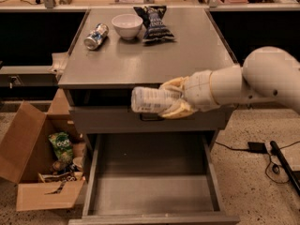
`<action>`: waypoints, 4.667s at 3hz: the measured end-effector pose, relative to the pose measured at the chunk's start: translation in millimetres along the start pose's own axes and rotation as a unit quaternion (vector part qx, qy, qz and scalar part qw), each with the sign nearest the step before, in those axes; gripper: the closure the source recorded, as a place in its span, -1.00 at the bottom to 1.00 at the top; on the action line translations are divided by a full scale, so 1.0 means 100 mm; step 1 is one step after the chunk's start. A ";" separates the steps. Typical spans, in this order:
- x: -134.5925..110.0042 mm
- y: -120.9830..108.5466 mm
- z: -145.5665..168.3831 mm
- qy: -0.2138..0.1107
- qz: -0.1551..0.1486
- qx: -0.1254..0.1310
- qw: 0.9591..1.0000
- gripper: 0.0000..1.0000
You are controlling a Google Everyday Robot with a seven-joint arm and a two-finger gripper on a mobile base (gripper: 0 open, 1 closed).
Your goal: Pick blue plastic bottle from middle drawer and place on counter
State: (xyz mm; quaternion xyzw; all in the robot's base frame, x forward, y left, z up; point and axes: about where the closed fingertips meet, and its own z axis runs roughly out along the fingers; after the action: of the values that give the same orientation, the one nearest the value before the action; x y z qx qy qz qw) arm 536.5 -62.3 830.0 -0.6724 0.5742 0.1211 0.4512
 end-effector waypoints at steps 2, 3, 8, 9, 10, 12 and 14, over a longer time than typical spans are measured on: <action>-0.06 -0.96 0.06 0.011 0.009 0.047 0.999 1.00; 0.06 -1.30 0.17 0.013 0.020 0.051 0.998 1.00; 0.53 -2.11 0.63 0.070 0.136 0.023 0.988 1.00; 0.56 -2.11 0.63 0.076 0.144 0.020 0.987 0.67; 0.56 -2.11 0.63 0.076 0.144 0.020 0.987 0.24; 0.56 -2.11 0.63 0.076 0.144 0.020 0.987 -0.88; 0.56 -2.11 0.63 0.075 0.143 0.020 0.987 -1.00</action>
Offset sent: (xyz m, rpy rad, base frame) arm 0.1337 -0.0024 0.0642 0.0397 -0.0654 -0.1374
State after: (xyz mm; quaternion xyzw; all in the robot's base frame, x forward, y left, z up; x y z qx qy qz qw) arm 762.3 -66.4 854.7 -0.5812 0.6993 0.1222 0.3978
